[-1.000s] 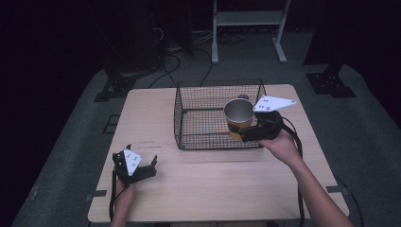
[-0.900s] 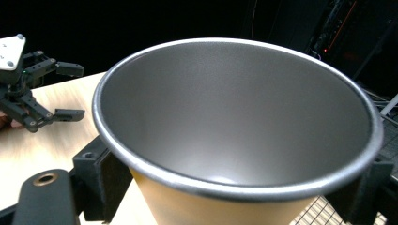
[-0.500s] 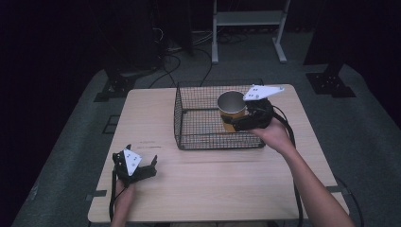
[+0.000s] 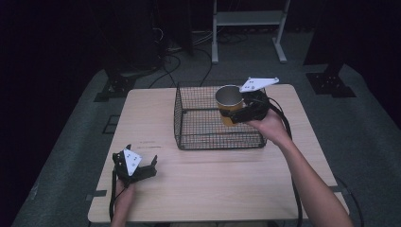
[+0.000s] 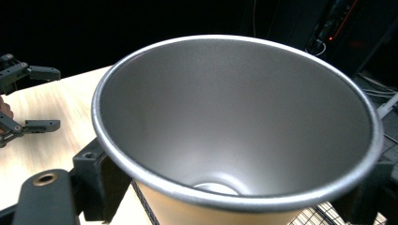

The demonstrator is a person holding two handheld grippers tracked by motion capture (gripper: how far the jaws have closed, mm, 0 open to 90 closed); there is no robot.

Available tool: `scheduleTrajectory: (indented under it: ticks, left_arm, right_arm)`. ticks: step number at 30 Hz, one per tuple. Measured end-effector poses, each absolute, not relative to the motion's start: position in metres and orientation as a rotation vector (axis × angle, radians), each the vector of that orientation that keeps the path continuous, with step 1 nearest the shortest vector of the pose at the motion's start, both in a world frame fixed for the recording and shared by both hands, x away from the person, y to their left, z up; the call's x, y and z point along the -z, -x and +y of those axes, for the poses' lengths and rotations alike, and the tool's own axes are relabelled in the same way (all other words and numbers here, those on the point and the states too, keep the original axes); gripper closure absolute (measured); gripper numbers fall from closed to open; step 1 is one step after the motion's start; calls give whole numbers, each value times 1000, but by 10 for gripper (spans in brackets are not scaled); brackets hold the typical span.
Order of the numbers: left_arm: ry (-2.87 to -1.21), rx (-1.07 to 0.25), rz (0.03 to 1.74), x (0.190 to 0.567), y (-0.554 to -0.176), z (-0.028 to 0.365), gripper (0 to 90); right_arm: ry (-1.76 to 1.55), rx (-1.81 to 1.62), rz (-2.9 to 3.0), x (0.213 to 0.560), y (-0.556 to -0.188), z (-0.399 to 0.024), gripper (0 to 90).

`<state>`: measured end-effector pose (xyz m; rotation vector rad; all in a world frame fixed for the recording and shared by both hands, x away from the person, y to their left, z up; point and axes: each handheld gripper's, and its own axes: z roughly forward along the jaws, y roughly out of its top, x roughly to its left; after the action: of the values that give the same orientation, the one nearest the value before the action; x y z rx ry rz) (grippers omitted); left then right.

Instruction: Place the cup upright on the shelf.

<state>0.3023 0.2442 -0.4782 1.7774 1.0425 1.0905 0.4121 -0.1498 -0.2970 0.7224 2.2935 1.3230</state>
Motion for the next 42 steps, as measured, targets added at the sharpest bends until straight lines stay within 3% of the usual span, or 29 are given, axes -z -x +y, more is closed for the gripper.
scheduleTrajectory:
  ticks: [23, 42]
  left_arm:
    - [-1773, -1088, 1047, 478, -302, 245, 0]
    - [-1767, -1084, 1051, 478, -302, 245, 0]
  right_arm:
    - [-701, -1280, 2396, 301, -455, -128, 140]
    - [-774, -1255, 2454, 336, -485, -117, 140]
